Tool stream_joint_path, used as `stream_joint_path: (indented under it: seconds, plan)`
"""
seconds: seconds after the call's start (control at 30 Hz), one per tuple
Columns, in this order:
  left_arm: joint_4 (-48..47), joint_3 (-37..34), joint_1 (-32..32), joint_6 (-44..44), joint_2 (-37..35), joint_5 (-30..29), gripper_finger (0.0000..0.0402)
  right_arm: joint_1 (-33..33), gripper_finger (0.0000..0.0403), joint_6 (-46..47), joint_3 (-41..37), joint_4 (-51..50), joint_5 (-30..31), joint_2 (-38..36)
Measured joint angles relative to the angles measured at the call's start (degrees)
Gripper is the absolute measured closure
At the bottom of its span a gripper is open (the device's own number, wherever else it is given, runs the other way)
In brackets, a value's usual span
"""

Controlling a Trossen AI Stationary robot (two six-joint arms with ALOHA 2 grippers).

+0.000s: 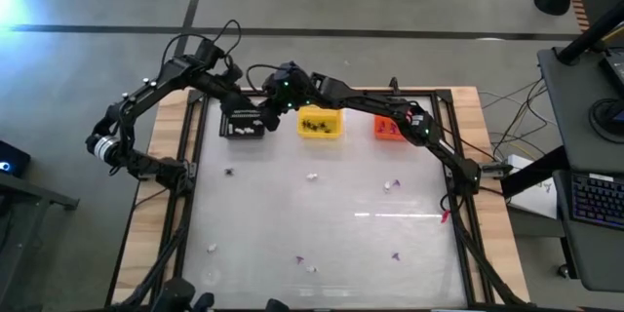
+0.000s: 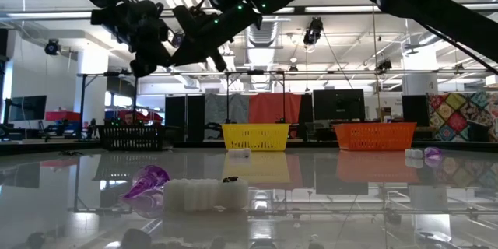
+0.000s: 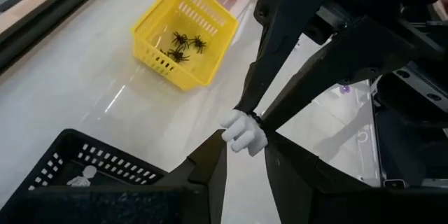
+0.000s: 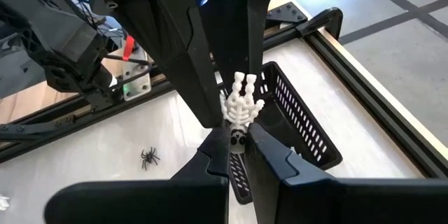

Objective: Sort Halloween decoration
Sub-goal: Put the white skeleton toy into the black basket

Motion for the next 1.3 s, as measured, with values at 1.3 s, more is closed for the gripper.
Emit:
stream_joint_path:
  seconds: [1.3]
  plan:
    - [-1.48,0.02,0.00,5.98,0.24,1.31,0.0393,0.31,0.0390,1.38,-0.17,-0.62,-0.82,0.02]
